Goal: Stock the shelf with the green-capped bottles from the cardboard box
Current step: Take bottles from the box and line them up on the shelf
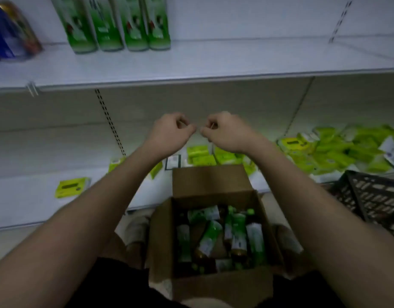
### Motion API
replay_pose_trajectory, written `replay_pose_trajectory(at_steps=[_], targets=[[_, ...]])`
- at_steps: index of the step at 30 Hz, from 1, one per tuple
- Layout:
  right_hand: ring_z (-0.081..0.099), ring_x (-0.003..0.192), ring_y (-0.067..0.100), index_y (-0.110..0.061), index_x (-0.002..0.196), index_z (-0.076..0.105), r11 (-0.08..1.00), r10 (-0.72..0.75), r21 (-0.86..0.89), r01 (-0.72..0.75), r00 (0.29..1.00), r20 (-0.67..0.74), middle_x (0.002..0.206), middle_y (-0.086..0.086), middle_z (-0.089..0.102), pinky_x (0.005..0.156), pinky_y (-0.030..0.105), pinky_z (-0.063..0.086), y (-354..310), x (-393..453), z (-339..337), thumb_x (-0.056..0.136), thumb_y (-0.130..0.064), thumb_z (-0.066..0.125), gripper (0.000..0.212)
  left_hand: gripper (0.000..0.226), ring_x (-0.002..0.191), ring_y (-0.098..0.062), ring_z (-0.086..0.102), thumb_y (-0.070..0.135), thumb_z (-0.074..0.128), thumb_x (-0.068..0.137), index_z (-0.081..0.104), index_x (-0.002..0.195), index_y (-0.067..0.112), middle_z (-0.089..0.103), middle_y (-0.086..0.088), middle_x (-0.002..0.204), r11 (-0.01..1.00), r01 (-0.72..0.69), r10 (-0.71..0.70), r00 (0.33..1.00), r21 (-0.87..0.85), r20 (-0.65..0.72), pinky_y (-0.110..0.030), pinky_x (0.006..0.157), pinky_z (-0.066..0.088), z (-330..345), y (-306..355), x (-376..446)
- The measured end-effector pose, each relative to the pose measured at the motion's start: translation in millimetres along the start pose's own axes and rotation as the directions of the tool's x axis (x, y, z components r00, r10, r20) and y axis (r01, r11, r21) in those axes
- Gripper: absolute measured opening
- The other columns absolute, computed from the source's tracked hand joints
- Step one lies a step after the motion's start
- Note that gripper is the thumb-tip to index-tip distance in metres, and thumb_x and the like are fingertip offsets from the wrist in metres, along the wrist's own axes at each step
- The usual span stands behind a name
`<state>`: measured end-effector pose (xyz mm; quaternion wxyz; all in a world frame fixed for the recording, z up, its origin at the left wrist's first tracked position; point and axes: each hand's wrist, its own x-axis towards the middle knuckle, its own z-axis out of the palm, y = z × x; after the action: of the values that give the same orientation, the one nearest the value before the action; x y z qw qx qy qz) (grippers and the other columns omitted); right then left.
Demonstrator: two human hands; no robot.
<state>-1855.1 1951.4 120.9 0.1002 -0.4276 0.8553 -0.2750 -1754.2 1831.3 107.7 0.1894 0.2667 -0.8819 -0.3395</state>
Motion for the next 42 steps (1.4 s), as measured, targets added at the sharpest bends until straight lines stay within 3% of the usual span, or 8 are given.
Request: replay_pose_trajectory(at_steps=[5, 12, 16, 22, 28, 33, 37, 42], targets=[[0.065, 0.089, 0.037, -0.002, 0.077, 0.065, 0.956, 0.234, 0.104, -0.275, 0.926, 0.295, 0.088, 0.021, 0.069, 0.075, 0.032, 0.052, 84.8, -35.1, 106.8, 0.095, -0.017, 0.052, 0.027, 0.044, 0.110, -0.030, 0.062, 0.043, 0.053, 0.088, 0.066, 0.115, 0.012, 0.067, -0.012, 0.117, 0.956, 0.263, -0.289, 0.916, 0.127, 0.280, -0.036, 0.093, 0.049, 115.2, -79.1, -46.9], [0.058, 0.083, 0.027, -0.007, 0.092, 0.067, 0.836, 0.499, -0.050, -0.547, 0.720, 0.482, 0.093, 0.013, 0.066, 0.076, 0.035, 0.047, 199.0, -93.0, 198.4, 0.097, -0.027, 0.046, 0.029, 0.028, 0.096, -0.027, 0.061, 0.033, 0.041, 0.098, 0.057, 0.109, 0.013, 0.064, -0.010, 0.108, 0.863, 0.349, -0.501, 0.685, 0.366, 0.528, -0.039, 0.085, 0.051, 186.9, -178.2, -111.1], [0.059, 0.107, 0.034, -0.011, 0.117, 0.061, 0.708, 0.676, -0.135, -0.693, 0.608, 0.417, 0.119, 0.014, 0.065, 0.092, 0.043, 0.050, 246.7, -123.8, 242.3, 0.097, -0.033, 0.044, 0.034, 0.028, 0.085, -0.023, 0.057, 0.029, 0.042, 0.096, 0.057, 0.106, 0.008, 0.060, -0.008, 0.094, 0.870, 0.352, -0.491, 0.674, 0.345, 0.552, -0.036, 0.077, 0.051, 210.3, -189.9, -99.7], [0.046, 0.124, 0.036, -0.009, 0.140, 0.038, 0.626, 0.776, -0.077, -0.776, 0.610, 0.163, 0.137, 0.016, 0.046, 0.095, 0.047, 0.046, 258.9, -121.7, 253.2, 0.093, -0.020, 0.054, 0.051, 0.020, 0.086, -0.020, 0.057, 0.033, 0.047, 0.094, 0.055, 0.100, 0.015, 0.059, -0.003, 0.093, 0.876, 0.401, -0.472, 0.596, 0.269, 0.649, -0.033, 0.081, 0.047, 264.7, -183.9, -91.0], [0.043, 0.127, 0.035, -0.008, 0.144, 0.028, 0.474, 0.879, 0.080, -0.877, 0.477, 0.019, 0.139, 0.017, 0.041, 0.097, 0.047, 0.043, 277.3, -125.3, 267.2, 0.092, -0.022, 0.058, 0.062, 0.041, 0.112, -0.028, 0.056, 0.026, 0.058, 0.092, 0.049, 0.129, 0.011, 0.056, -0.010, 0.124, 0.807, 0.538, -0.520, 0.450, 0.244, 0.726, -0.028, 0.080, 0.042, 325.1, -183.0, -94.8], [0.046, 0.125, 0.034, -0.009, 0.145, 0.028, 0.440, 0.897, 0.047, -0.897, 0.436, -0.072, 0.138, 0.015, 0.044, 0.095, 0.045, 0.043, 288.8, -123.7, 290.2, 0.090, -0.026, 0.061, 0.066, 0.033, 0.082, -0.014, 0.057, 0.023, 0.064, 0.089, 0.061, 0.115, 0.003, 0.064, -0.008, 0.102, 0.706, 0.696, -0.554, 0.430, 0.129, 0.713, -0.017, 0.061, 0.044, 371.3, -187.5, -94.5], [0.044, 0.128, 0.032, -0.010, 0.142, 0.031, 0.437, 0.889, -0.103, -0.894, 0.446, -0.099, 0.138, 0.015, 0.042, 0.095, 0.044, 0.042, 300.6, -123.2, 296.7, 0.091, -0.024, 0.060, 0.061, 0.045, 0.105, -0.020, 0.060, 0.030, 0.067, 0.088, 0.058, 0.129, 0.014, 0.063, -0.005, 0.125, 0.557, 0.830, -0.535, 0.361, -0.002, 0.763, -0.029, 0.086, 0.048, 397.6, -177.7, -96.4], [0.049, 0.122, 0.034, -0.009, 0.134, 0.040, 0.452, 0.871, -0.154, -0.879, 0.472, -0.137, 0.133, 0.017, 0.048, 0.092, 0.041, 0.043, 303.0, -125.3, 299.0, 0.097, -0.020, 0.049, 0.040, 0.099, 0.126, -0.027, 0.049, 0.042, 0.080, 0.072, 0.024, 0.148, 0.013, 0.046, -0.008, 0.142, 0.436, 0.900, -0.636, 0.325, -0.022, 0.700, -0.042, 0.106, 0.042, 421.2, -165.7, -98.7]])
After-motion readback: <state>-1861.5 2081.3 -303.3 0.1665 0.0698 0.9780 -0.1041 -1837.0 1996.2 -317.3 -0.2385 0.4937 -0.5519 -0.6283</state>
